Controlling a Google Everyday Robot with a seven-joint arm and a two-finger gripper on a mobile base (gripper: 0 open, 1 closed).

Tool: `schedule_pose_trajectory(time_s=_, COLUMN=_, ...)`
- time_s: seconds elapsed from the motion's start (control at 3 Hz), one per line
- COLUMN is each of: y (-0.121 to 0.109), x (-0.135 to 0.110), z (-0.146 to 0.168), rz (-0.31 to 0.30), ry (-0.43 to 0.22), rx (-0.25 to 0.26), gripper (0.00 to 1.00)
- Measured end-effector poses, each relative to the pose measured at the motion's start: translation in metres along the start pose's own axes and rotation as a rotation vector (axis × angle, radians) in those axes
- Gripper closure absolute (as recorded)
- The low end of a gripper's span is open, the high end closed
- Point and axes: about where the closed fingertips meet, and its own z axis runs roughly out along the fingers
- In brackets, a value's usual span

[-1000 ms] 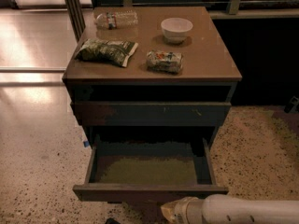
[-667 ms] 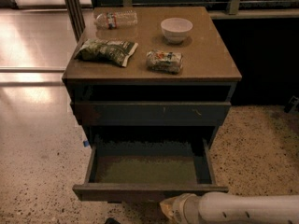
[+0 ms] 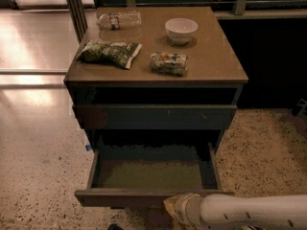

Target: Close middle drawer

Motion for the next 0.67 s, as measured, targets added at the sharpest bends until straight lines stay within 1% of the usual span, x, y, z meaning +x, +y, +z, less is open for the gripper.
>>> schedule_pose_trajectory(time_s=0.33, y=-0.003, x=-0.008, z=0.012, rz=-0.021, ry=-0.014, rx=0.020, gripper=1.00)
schedule_pose_trajectory(time_s=0.67, y=-0.009, x=-0.028, z=0.028, rz=-0.050, ry=-0.047, rx=0.048, gripper=1.00)
